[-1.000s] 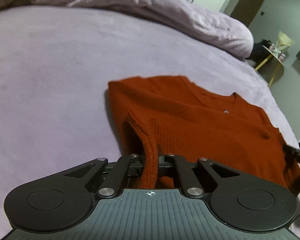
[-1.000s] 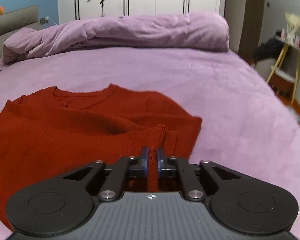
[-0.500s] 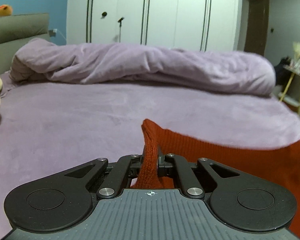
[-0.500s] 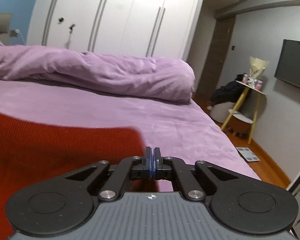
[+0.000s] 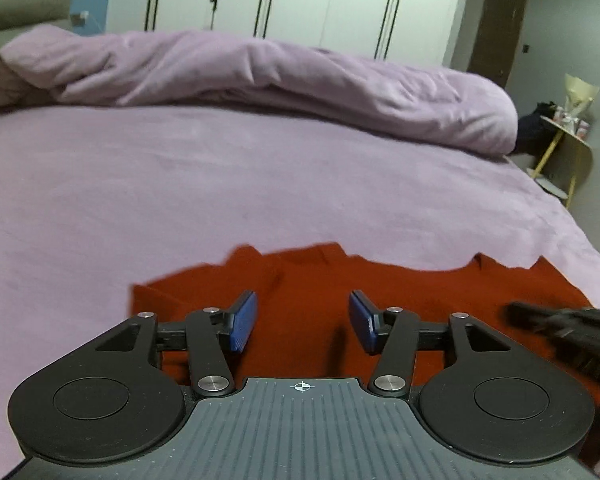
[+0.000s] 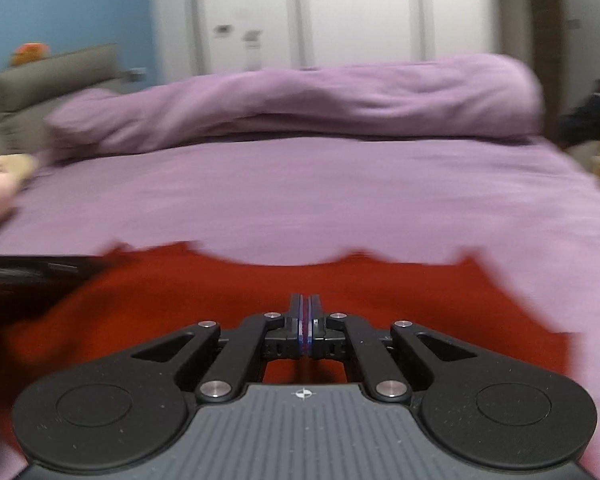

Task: Fold small clothes

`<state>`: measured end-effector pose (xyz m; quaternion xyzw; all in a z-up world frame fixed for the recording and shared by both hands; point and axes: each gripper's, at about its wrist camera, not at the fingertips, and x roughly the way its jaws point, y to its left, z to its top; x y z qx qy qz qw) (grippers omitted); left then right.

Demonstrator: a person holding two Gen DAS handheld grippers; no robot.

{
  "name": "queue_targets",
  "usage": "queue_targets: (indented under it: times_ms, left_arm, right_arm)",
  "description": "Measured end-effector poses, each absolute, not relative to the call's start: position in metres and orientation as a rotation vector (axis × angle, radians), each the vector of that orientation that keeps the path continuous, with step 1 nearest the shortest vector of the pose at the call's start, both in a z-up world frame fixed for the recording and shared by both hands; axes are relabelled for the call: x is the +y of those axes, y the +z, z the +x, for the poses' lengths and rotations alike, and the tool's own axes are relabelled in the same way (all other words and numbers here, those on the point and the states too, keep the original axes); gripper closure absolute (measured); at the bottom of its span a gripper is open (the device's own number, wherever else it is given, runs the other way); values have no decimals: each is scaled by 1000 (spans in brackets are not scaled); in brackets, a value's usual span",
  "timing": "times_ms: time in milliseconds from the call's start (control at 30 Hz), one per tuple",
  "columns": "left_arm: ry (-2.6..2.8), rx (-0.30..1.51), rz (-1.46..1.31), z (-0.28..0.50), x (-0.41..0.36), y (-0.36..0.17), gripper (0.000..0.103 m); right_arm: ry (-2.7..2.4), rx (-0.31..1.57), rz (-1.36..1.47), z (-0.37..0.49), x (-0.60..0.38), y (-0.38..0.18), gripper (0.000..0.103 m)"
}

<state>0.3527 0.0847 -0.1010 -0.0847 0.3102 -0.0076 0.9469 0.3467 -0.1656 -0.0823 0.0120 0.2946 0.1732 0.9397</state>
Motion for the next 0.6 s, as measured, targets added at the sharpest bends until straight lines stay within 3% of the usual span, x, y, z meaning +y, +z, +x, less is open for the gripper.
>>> queue_targets:
  times_ms: [167,300,600]
  left_arm:
    - [23,669,-50,371,83,-123,42]
    - [116,650,-15,366,114,-134,42]
    - [180,714,-259,336,177,-118,38]
  right_arm:
    - [345,591,-128,354,-129,-106,101]
    - [178,591,-104,365,-196,-116,103]
    - [-78,595,35,345,-300,-110,103]
